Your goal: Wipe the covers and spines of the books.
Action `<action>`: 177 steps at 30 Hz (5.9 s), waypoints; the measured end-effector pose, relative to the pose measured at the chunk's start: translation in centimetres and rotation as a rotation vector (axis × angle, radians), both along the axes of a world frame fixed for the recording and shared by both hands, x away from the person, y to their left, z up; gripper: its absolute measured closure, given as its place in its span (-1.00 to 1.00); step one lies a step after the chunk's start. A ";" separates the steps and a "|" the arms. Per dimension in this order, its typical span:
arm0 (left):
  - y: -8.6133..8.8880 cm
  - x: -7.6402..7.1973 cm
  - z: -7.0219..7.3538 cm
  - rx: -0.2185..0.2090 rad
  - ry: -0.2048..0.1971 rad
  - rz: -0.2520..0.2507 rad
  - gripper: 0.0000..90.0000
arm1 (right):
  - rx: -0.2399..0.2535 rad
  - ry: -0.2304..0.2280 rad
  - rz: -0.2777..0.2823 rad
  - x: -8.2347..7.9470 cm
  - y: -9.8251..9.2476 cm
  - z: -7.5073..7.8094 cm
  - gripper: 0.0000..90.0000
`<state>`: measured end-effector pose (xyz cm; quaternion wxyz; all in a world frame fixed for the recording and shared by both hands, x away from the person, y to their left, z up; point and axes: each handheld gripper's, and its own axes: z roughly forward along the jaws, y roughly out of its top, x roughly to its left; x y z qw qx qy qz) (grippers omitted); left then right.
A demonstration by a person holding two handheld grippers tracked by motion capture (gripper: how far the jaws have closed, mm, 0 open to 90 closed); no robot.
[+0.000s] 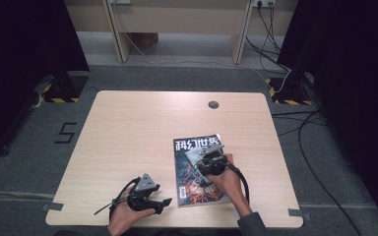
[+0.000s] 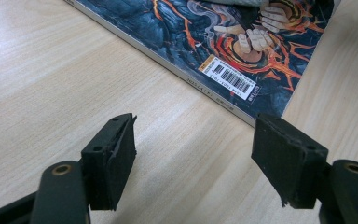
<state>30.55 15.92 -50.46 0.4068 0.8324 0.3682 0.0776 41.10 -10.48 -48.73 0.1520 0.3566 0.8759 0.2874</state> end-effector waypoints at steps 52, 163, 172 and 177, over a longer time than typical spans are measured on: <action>1.7 1.7 0.0 0.018 -0.016 0.116 -0.49 | 0.011 0.008 0.197 -7.4 3.8 -0.1 0.43; -4.7 1.2 -1.4 0.021 -0.054 0.042 -0.61 | -0.001 0.059 -0.055 -6.5 -7.2 0.5 0.44; -4.0 1.9 -1.2 0.036 -0.036 0.045 -0.63 | -0.051 0.031 -0.046 -6.9 -6.4 0.6 0.45; -3.9 1.9 -1.2 0.041 -0.042 0.047 -0.63 | -0.028 0.044 0.033 -7.6 -4.3 0.4 0.45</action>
